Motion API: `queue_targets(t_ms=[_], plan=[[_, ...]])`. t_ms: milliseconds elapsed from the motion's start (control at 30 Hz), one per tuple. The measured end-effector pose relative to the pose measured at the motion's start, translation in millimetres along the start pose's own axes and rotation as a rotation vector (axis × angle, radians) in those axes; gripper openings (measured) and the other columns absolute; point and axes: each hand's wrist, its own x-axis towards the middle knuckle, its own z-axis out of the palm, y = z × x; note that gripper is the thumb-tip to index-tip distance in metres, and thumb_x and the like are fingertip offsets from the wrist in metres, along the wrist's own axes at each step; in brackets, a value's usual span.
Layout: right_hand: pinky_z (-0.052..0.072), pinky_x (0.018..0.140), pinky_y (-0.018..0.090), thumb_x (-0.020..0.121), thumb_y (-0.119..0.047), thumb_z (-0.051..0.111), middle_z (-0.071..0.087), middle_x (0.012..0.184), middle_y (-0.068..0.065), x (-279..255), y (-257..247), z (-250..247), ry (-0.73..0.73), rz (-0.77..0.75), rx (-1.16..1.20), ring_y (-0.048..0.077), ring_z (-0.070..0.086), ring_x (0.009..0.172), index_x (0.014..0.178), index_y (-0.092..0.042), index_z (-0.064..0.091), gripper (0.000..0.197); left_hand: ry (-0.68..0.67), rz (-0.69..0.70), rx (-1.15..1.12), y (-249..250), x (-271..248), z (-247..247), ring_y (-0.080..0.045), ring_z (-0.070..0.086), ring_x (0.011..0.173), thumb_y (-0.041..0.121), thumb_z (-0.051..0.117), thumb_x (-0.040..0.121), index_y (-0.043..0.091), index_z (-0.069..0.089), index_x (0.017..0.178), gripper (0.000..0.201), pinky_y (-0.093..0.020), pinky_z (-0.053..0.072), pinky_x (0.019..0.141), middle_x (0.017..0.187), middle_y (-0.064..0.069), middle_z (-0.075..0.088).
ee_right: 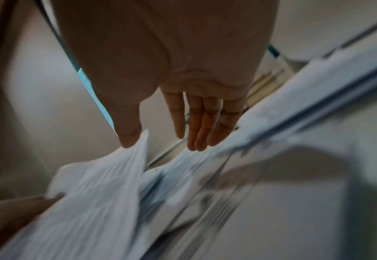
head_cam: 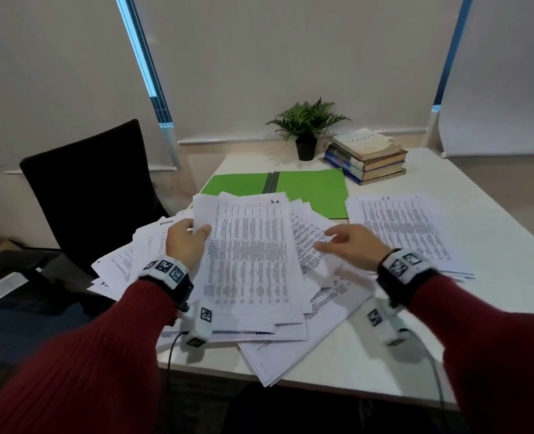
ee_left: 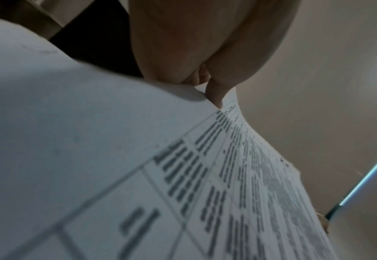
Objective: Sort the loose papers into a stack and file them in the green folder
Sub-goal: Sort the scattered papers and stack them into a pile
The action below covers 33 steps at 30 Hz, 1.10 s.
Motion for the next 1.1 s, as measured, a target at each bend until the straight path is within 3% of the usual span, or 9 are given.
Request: queue_targets(t_ms=[100,167,267,333,500,600,833,933,1100], plan=[[0.051,0.092,0.035,0.07,-0.075,0.075,0.066,0.118,-0.006,4,-16,42,-0.061,0.026,0.258,0.016,0.062,0.108,0.15,-0.02,0.044,0.101,-0.045,-0.036,-0.142,8,-15,17,-0.036,0.077,0.099,0.019,0.072,0.099,0.016,0.073,0.095,0.005,-0.056,0.062,0.092,0.106,-0.013,0.08],[0.049,0.099,0.031,0.076,-0.053,0.085,0.058,0.122,-0.019,8,-16,56,-0.032,0.037,0.462,0.006,0.059,0.107,0.133,-0.023,0.048,0.075,-0.096,-0.083,-0.226,9,-21,27,-0.038,0.077,0.101,0.022,0.073,0.099,0.014,0.075,0.099,0.008,-0.059,0.062,0.092,0.106,-0.014,0.08],[0.055,0.1,0.04,0.071,-0.031,0.094,0.07,0.13,-0.006,17,-7,70,0.03,0.054,0.657,0.011,0.068,0.112,0.132,-0.016,0.057,0.073,-0.13,-0.082,-0.223,10,-21,30,-0.032,0.076,0.095,0.033,0.074,0.096,0.012,0.077,0.099,0.022,-0.062,0.061,0.093,0.1,-0.012,0.081],[0.059,0.087,0.03,0.078,-0.016,0.088,0.073,0.124,-0.001,20,-2,70,0.109,0.044,0.679,0.013,0.072,0.107,0.131,-0.016,0.062,0.059,-0.117,-0.076,-0.155,12,-21,26,-0.023,0.071,0.084,0.032,0.073,0.099,0.01,0.073,0.101,0.022,-0.056,0.061,0.094,0.098,-0.008,0.077],[0.047,0.074,0.016,0.091,-0.013,0.076,0.071,0.108,-0.007,18,3,63,0.198,0.047,0.654,0.001,0.066,0.093,0.121,-0.02,0.062,0.034,-0.162,-0.189,0.542,-6,-1,-13,-0.034,0.069,0.117,0.062,0.076,0.088,0.001,0.062,0.136,0.079,-0.041,0.055,0.1,0.136,-0.018,0.068],[0.046,0.097,0.029,0.096,-0.019,0.071,0.069,0.117,-0.004,19,4,65,0.194,0.063,0.631,0.019,0.065,0.111,0.131,-0.014,0.062,0.036,-0.209,-0.239,0.764,-19,1,-24,-0.037,0.073,0.101,0.088,0.079,0.058,0.003,0.067,0.112,0.101,-0.041,0.062,0.086,0.116,-0.019,0.074],[0.046,0.112,0.048,0.097,-0.027,0.069,0.07,0.131,0.003,20,4,69,0.204,0.101,0.614,0.025,0.065,0.121,0.133,-0.014,0.065,0.038,-0.158,-0.166,0.602,-27,2,-18,-0.031,0.063,0.094,0.044,0.092,0.079,0.006,0.064,0.107,0.056,-0.03,0.045,0.076,0.103,-0.008,0.064],[0.044,0.113,0.049,0.099,-0.025,0.066,0.068,0.134,0.004,19,4,67,0.195,0.121,0.622,0.026,0.063,0.123,0.135,-0.013,0.063,0.038,-0.015,0.001,0.58,-31,3,-24,-0.024,0.053,0.068,0.036,0.085,0.088,0.018,0.059,0.078,0.033,-0.03,0.038,0.063,0.072,-0.004,0.055],[0.041,0.115,0.05,0.101,-0.021,0.064,0.066,0.136,0.002,20,3,68,0.173,0.14,0.663,0.025,0.061,0.126,0.137,-0.014,0.061,0.037,0.147,0.13,0.397,-8,4,-47,-0.036,0.067,0.087,0.028,0.067,0.102,0.013,0.067,0.1,0.015,-0.036,0.049,0.075,0.097,-0.016,0.072]])
